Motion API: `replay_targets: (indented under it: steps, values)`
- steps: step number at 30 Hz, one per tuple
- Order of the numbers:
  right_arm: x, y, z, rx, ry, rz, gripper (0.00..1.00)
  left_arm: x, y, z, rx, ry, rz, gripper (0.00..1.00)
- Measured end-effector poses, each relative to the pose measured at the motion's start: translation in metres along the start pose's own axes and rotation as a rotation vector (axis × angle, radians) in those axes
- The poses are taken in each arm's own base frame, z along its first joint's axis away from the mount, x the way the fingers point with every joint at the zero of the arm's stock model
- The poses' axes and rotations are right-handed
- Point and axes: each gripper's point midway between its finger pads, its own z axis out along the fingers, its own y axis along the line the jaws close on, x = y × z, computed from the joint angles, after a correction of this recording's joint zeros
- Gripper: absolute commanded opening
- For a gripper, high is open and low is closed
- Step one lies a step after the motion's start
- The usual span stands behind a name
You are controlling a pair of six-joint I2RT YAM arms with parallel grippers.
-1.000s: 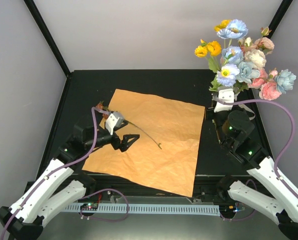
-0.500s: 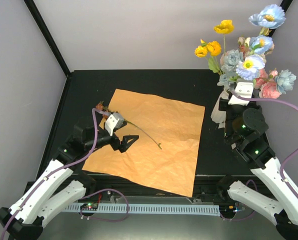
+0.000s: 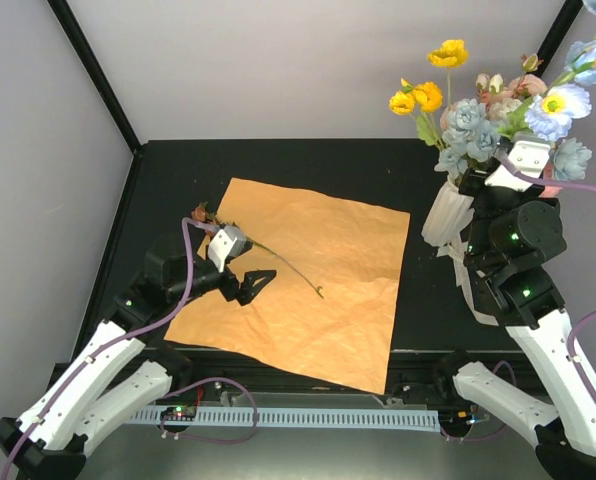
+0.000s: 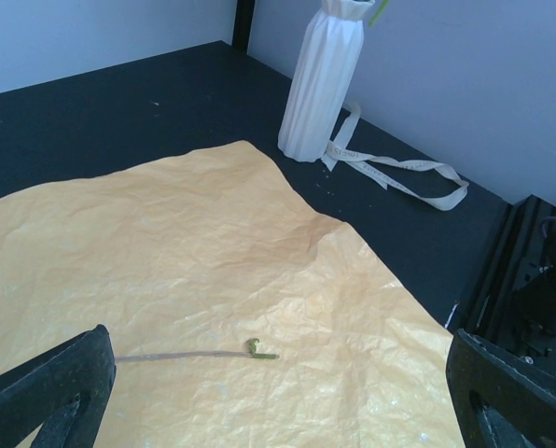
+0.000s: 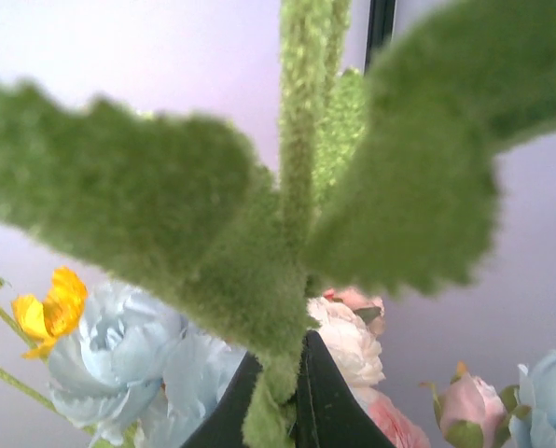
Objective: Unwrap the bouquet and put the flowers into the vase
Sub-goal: Insert the fake flower into the vase.
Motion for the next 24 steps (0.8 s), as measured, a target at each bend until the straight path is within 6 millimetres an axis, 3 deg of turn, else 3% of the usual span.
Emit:
replay_targets:
  steps: [5,18,24]
  values:
    - [-0.01,-0.002,0.002,-0.007,-0.022,0.044,0.01,0.0,0.0,0.0,-0.001,0.001,-0.001,0.99]
    - [-0.014,0.004,0.005,-0.039,-0.039,0.061,0.01,0.0,0.001,0.0,-0.004,0.001,0.0,0.99]
    - [-0.028,0.0,0.003,-0.044,-0.064,0.089,0.01,0.0,0.001,0.0,-0.004,0.001,-0.001,0.99]
